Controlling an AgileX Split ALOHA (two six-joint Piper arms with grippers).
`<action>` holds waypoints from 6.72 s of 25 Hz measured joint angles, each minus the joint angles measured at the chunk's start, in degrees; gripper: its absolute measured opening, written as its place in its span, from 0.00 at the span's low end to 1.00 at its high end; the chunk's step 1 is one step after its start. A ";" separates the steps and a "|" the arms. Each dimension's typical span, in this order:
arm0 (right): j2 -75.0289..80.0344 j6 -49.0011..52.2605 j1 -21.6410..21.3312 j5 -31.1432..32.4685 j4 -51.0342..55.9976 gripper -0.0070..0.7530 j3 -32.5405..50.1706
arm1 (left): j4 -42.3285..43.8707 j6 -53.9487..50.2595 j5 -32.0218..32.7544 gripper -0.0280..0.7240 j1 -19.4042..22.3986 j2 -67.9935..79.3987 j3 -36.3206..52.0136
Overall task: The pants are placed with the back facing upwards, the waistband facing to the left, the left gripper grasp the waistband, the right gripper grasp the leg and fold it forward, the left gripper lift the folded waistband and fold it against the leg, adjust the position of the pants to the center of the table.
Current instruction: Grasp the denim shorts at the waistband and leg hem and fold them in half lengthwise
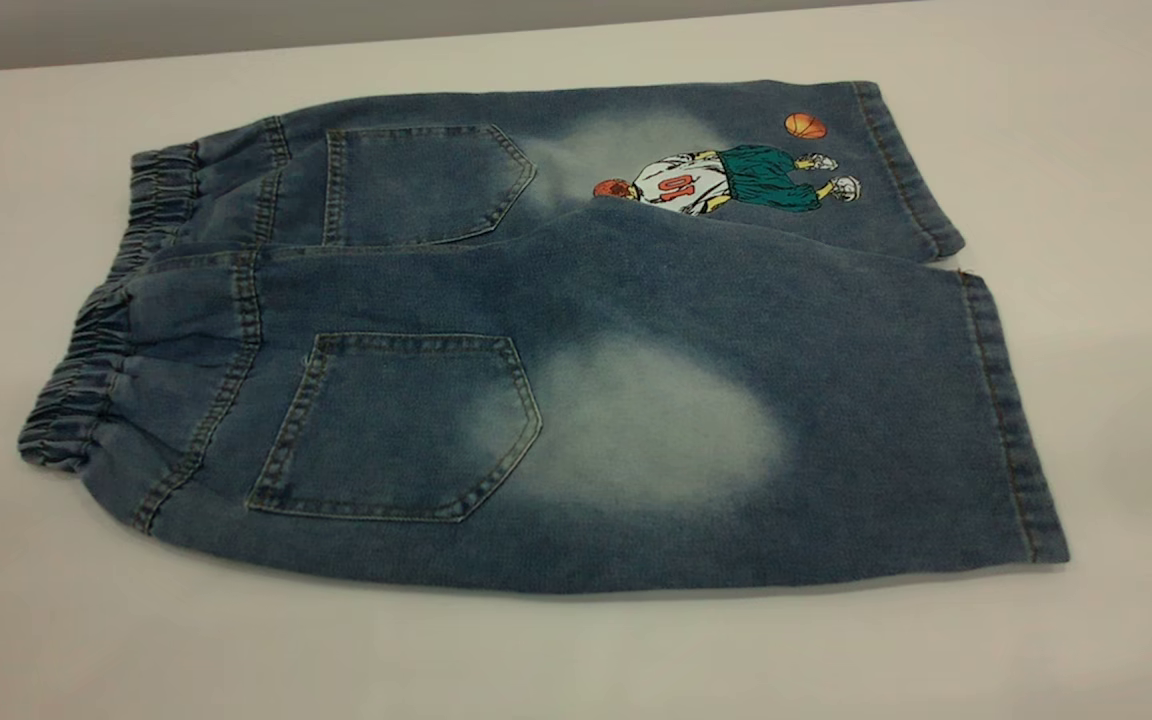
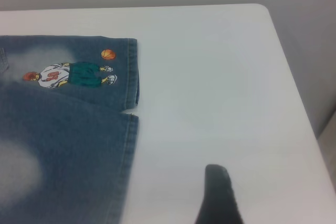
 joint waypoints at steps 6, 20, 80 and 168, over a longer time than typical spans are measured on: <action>0.00 0.00 0.00 0.00 0.00 0.57 0.00 | 0.00 0.00 0.00 0.65 0.00 0.00 0.00; 0.00 0.00 0.00 0.00 0.00 0.57 0.00 | 0.00 0.06 0.00 0.65 0.00 0.00 0.00; 88.48 -82.65 0.04 -19.03 102.62 0.57 14.81 | -8.37 -9.90 -47.33 0.65 0.05 65.66 -6.12; 115.86 -93.99 -11.35 -15.06 100.89 0.03 1.00 | -9.93 -8.92 -38.08 0.65 0.05 66.13 -6.12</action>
